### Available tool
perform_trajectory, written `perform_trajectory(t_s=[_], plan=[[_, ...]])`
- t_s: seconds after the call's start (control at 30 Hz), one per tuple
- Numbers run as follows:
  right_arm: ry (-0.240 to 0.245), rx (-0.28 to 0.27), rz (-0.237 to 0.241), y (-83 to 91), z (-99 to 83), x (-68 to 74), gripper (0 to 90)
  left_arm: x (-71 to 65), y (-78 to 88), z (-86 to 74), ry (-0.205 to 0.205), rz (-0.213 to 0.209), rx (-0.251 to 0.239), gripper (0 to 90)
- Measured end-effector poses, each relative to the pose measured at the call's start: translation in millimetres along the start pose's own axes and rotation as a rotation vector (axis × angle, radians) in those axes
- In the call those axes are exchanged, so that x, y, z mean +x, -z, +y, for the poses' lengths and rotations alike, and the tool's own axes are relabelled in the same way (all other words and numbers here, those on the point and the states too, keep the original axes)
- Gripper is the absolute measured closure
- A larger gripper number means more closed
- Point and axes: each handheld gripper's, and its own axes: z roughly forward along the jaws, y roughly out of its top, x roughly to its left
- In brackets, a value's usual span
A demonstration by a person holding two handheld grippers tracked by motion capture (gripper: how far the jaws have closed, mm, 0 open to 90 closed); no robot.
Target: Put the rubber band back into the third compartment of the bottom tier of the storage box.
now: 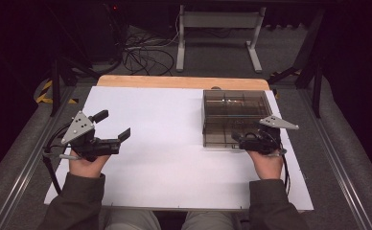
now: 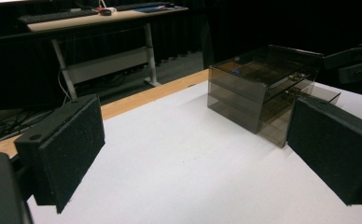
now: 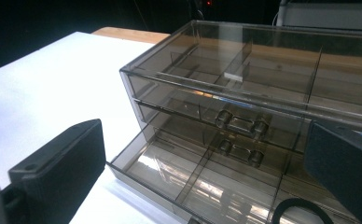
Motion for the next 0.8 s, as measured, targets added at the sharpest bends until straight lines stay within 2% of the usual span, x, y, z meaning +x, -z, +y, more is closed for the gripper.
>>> perform_trajectory(t_s=[0.23,0.8], plan=[[0.003,-0.033,0.001,9.2,5.0,1.4,0.0,-0.5,-2.7,-0.7,-0.005,-0.005,0.007,5.2],[0.010,-0.129,0.048,28.6,18.5,13.1,0.0,0.5,-0.2,1.0,-0.003,-0.009,-0.005,5.2]])
